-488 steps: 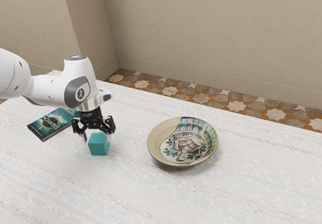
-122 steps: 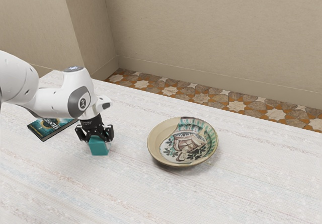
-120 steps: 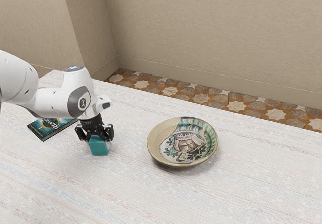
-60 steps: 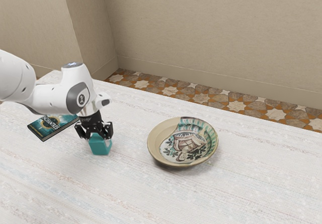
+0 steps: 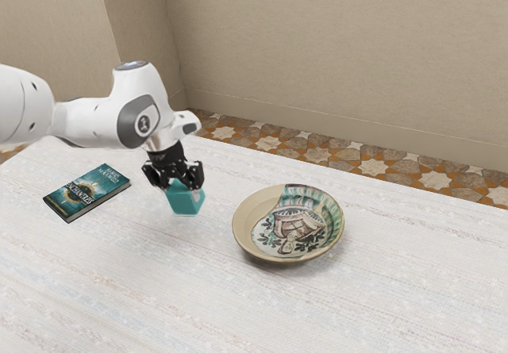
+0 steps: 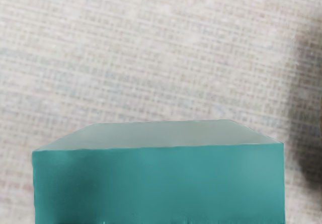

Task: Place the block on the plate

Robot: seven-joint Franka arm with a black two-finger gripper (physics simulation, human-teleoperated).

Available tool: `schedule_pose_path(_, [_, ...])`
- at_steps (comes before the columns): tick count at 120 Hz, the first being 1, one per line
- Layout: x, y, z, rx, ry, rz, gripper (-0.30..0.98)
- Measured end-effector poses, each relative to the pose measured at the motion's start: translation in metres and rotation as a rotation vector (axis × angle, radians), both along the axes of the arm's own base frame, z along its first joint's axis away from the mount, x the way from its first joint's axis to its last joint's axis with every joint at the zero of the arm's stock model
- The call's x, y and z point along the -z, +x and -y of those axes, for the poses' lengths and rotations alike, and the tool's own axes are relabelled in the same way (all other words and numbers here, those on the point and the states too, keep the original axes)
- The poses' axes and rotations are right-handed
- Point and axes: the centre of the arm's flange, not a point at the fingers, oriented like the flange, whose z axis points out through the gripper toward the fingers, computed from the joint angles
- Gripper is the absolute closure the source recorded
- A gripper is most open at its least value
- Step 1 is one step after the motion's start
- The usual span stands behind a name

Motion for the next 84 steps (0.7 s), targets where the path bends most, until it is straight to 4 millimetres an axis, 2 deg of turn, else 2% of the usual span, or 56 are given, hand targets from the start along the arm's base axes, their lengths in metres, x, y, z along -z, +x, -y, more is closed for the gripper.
schedule_pose_path(24, [-0.05, 0.02, 0.044, 0.089, -0.001, 0.025, 0.3])
schedule_pose_path(56, [-0.097, 0.023, 0.116, 0.231, -0.003, 0.016, 0.3])
schedule_pose_path(76, [-0.11, 0.031, 0.17, 0.324, -0.006, 0.009, 0.3])
schedule_pose_path(84, [-0.105, 0.039, 0.187, 0.347, -0.008, -0.005, 0.3])
